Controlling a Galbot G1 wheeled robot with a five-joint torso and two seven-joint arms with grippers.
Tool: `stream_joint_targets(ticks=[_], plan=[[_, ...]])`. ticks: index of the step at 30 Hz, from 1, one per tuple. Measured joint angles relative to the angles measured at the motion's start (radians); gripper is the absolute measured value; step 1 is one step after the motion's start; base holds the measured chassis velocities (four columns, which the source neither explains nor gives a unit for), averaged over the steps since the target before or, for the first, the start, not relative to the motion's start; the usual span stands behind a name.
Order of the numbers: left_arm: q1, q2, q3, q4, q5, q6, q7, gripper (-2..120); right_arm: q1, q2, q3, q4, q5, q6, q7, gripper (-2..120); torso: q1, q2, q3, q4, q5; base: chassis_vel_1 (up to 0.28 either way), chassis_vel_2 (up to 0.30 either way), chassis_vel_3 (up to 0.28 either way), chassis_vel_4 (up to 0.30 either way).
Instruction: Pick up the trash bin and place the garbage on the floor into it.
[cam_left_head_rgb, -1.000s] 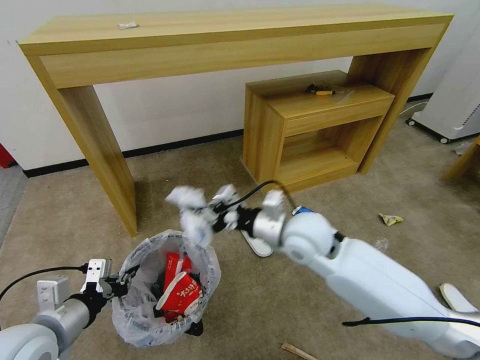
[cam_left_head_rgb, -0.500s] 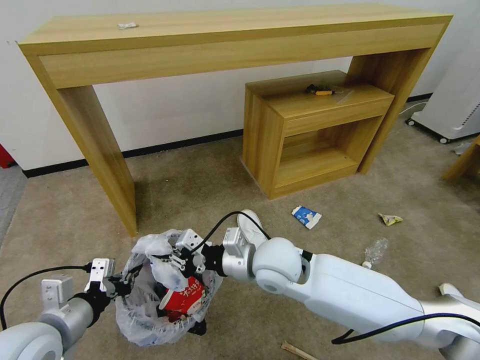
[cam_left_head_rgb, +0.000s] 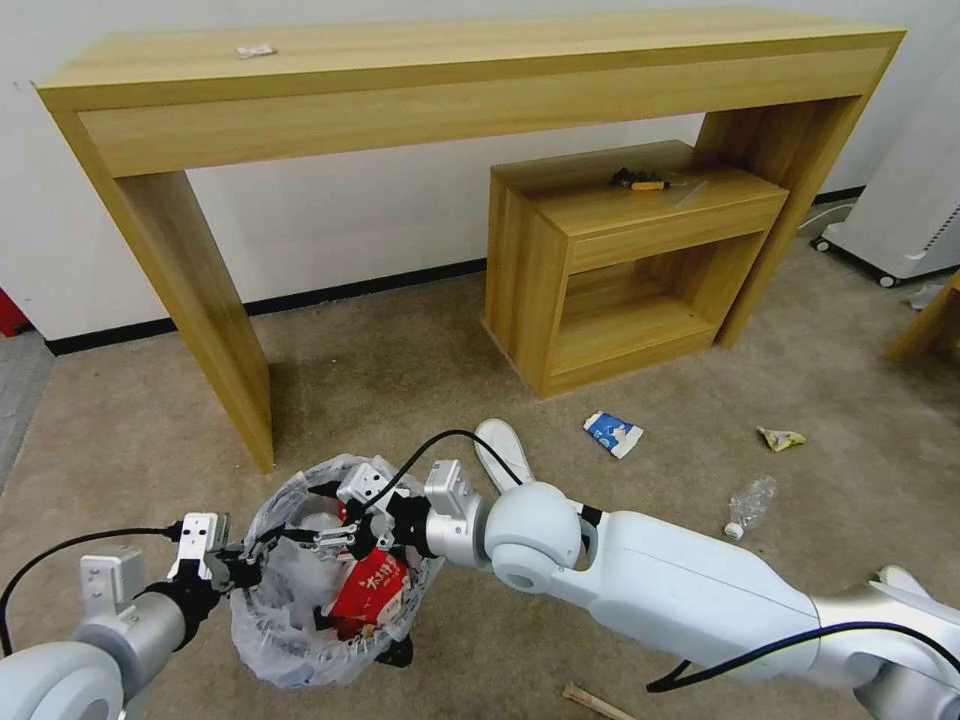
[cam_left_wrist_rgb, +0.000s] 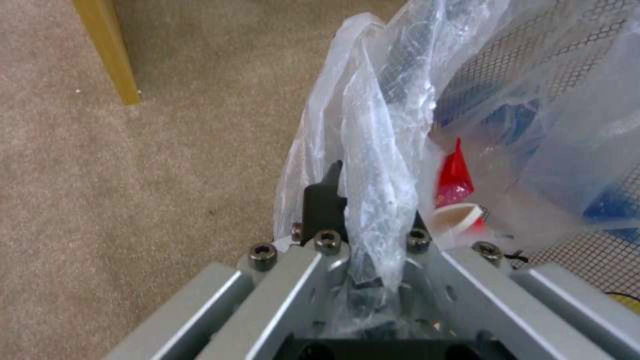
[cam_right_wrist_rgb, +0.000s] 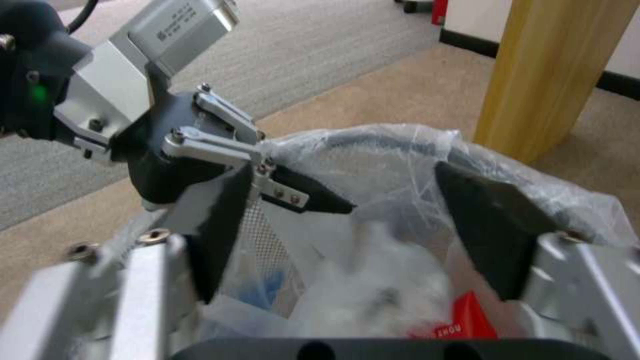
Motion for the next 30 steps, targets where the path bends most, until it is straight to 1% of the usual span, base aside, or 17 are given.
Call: stream_joint_targets(ticks=[2,4,6,8,10,11,14,16,18,19,21,22,23,26,27,29,30], plan=[[0.000,-0.001,-0.007,0.000,-0.005,0.000,0.001,0,0.002,-0.006,0.000,0.003,0.001,0.000,0.003,88,0.000,0.000,0.000,0.0000,0.0000,0.000,0.000,0.000,0.000],[0.000,-0.001,-0.009,0.001,-0.006,0.000,0.002,0,0.002,-0.009,0.002,0.008,0.001,0.000,0.004,91,0.000,0.000,0.000,0.0000,0.0001,0.000,0.000,0.000,0.000],[0.000,-0.002,-0.013,0.004,-0.008,0.000,0.004,0,0.002,-0.028,0.023,0.032,0.000,0.001,0.001,98,0.000,0.000,0.000,0.0001,0.0001,0.000,0.000,0.000,0.000],[0.000,-0.002,-0.015,0.007,-0.008,0.000,0.005,0,0.004,-0.042,0.035,0.046,-0.002,0.002,-0.007,99,0.000,0.000,0.000,0.0001,0.0001,0.000,0.000,0.000,0.000],[0.000,-0.005,-0.018,0.012,-0.006,0.000,0.011,0,0.011,-0.089,0.074,0.102,-0.004,0.005,-0.035,100,0.000,0.000,0.000,0.0000,0.0001,0.000,0.000,0.000,0.000],[0.000,-0.005,-0.018,0.012,-0.006,0.000,0.011,0,0.011,-0.089,0.074,0.102,-0.004,0.005,-0.035,100,0.000,0.000,0.000,0.0000,0.0001,0.000,0.000,0.000,0.000],[-0.001,-0.009,-0.019,0.017,-0.004,0.000,0.013,0,-0.002,-0.162,0.155,0.172,-0.013,0.007,-0.083,100,0.000,0.000,0.000,0.0001,0.0001,0.000,0.000,0.000,0.000],[-0.002,-0.009,-0.019,0.018,-0.004,0.000,0.013,0,-0.014,-0.179,0.175,0.185,-0.016,0.008,-0.094,100,0.000,0.000,0.000,0.0002,0.0002,0.000,0.000,0.000,0.000],[-0.004,-0.010,-0.019,0.022,-0.001,0.000,0.014,0,-0.083,-0.257,0.268,0.219,-0.042,0.019,-0.134,100,0.000,0.000,0.000,0.0001,0.0005,0.000,0.000,0.000,0.000],[-0.004,-0.010,-0.019,0.022,-0.001,0.000,0.014,0,-0.083,-0.257,0.268,0.219,-0.042,0.019,-0.134,100,0.000,0.000,0.000,0.0001,0.0005,0.000,0.000,0.000,0.000],[-0.003,-0.011,-0.019,0.023,0.002,0.000,0.016,0,-0.183,-0.356,0.369,0.246,-0.085,0.044,-0.176,100,0.000,0.000,0.000,0.0001,0.0005,0.000,0.000,0.000,0.000],[-0.003,-0.011,-0.019,0.023,0.002,0.000,0.016,0,-0.183,-0.356,0.369,0.246,-0.085,0.044,-0.176,100,0.000,0.000,0.000,0.0001,0.0005,0.000,0.000,0.000,0.000],[-0.002,-0.011,-0.019,0.024,0.003,0.000,0.016,0,-0.212,-0.382,0.396,0.250,-0.099,0.054,-0.186,100,0.000,0.000,0.000,0.0000,0.0005,0.000,0.000,0.000,0.000],[-0.001,-0.014,-0.019,0.024,0.011,0.000,0.021,0,-0.414,-0.518,0.554,0.262,-0.179,0.123,-0.251,100,0.000,0.000,0.000,-0.0002,0.0006,0.000,0.000,0.000,0.000],[-0.001,-0.014,-0.019,0.024,0.011,0.000,0.021,0,-0.414,-0.518,0.554,0.262,-0.179,0.123,-0.251,100,0.000,0.000,0.000,-0.0002,0.0006,0.000,0.000,0.000,0.000],[0.000,-0.016,-0.018,0.024,0.016,0.000,0.023,0,-0.539,-0.565,0.654,0.259,-0.212,0.159,-0.280,100,0.000,0.000,0.000,-0.0004,0.0004,0.000,0.000,0.000,0.000],[0.000,-0.016,-0.018,0.024,0.016,0.000,0.023,0,-0.539,-0.565,0.654,0.259,-0.212,0.159,-0.280,100,0.000,0.000,0.000,-0.0004,0.0004,0.000,0.000,0.000,0.000]])
